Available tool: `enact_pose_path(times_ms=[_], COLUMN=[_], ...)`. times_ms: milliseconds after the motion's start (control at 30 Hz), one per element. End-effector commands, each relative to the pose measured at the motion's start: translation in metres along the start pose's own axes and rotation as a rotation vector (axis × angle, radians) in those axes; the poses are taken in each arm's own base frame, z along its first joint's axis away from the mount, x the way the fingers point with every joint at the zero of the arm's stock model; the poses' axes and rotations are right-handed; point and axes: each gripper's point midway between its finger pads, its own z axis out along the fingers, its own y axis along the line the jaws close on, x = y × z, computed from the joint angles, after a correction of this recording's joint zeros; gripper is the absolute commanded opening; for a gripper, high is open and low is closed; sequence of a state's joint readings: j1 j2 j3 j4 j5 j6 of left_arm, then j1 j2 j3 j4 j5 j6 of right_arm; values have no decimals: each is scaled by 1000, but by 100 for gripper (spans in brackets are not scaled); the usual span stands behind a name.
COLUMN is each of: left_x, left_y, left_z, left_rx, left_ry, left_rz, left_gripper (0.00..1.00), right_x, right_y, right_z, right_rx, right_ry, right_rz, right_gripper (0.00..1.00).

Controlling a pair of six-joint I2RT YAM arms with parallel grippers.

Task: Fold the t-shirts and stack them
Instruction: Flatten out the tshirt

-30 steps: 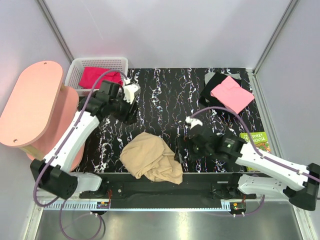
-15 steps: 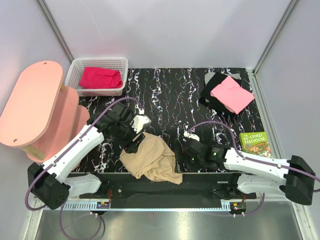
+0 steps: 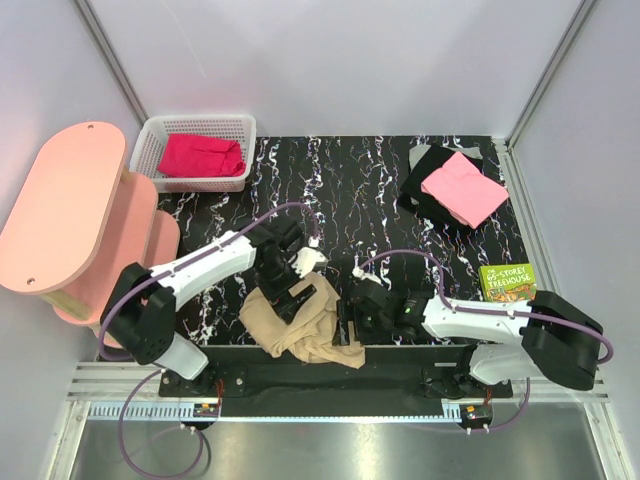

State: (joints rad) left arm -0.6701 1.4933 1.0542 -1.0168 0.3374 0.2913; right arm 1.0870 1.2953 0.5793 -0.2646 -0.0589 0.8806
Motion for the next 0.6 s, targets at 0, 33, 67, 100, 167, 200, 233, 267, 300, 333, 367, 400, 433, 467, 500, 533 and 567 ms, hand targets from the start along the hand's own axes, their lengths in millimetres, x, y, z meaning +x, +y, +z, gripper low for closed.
enact_pose_path(times_ms=[0, 33, 67, 100, 167, 200, 233, 267, 300, 333, 367, 400, 433, 467, 500, 533, 567], left_x=[-18, -21, -23, -28, -34, -35, -36, -38, -41, -42, -47, -50, -50, -52, -53, -51, -51], left_y=[-5, -5, -6, -9, -12, -15, -17, -18, -21, -23, -25, -30, -32, -36, -35, -35, -32], left_z=[7, 8, 10, 10, 11, 13, 15, 18, 20, 22, 24, 26, 29, 31, 33, 36, 40], left_rx=[35, 35, 41, 55, 66, 70, 68, 68, 61, 60, 62, 65, 69, 69, 56, 50, 39], left_ry=[-36, -39, -35, -44, -47, -41, -34, -29, -25, -22, -24, -22, -12, -12, -7, 3, 3], left_rz=[5, 0, 3, 8, 21, 36, 47, 55, 73, 76, 82, 98, 100, 118, 125, 126, 128], left_gripper=[99, 99, 99, 99, 99, 99, 99, 99, 99, 99, 99, 99, 99, 99, 99, 99, 99], right_x=[2, 3, 4, 5, 5, 5, 6, 6, 5, 7, 7, 7, 7, 7, 7, 6, 5], right_y=[11, 9, 11, 9, 10, 10, 9, 10, 11, 10, 10, 11, 11, 12, 12, 13, 13], right_z=[10, 12, 13, 14, 15, 15, 15, 15, 14, 14, 14, 13, 13, 12, 12, 11, 10], right_rx=[-65, -62, -68, -64, -67, -65, -64, -67, -68, -66, -67, -73, -72, -74, -76, -79, -81], right_ry=[-6, -2, 0, 4, 4, 4, 5, 4, 1, 3, 2, 0, 0, -3, -3, -7, -9], right_rz=[26, 36, 38, 37, 44, 45, 50, 53, 56, 66, 66, 66, 72, 71, 73, 76, 76], right_gripper=[71, 66, 63, 61, 52, 48, 40, 36, 33, 30, 29, 29, 28, 28, 27, 27, 26])
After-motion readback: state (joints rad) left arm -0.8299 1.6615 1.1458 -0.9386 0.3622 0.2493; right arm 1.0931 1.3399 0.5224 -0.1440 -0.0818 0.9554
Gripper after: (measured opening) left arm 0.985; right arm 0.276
